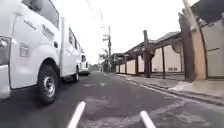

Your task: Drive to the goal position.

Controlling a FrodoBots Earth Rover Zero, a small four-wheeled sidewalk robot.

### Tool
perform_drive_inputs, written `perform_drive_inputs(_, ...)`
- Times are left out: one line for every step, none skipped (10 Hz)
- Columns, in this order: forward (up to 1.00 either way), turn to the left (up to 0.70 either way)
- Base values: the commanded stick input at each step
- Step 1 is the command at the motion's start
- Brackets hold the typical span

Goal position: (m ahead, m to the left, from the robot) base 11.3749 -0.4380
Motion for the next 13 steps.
perform_drive_inputs(0.85,0.0)
perform_drive_inputs(0.85,0.0)
perform_drive_inputs(0.85,0.0)
perform_drive_inputs(0.85,0.0)
perform_drive_inputs(0.85,0.0)
perform_drive_inputs(0.85,0.14)
perform_drive_inputs(0.85,0.32)
perform_drive_inputs(0.85,0.0)
perform_drive_inputs(0.85,0.0)
perform_drive_inputs(0.85,0.0)
perform_drive_inputs(0.85,0.0)
perform_drive_inputs(0.85,0.0)
perform_drive_inputs(0.85,0.0)
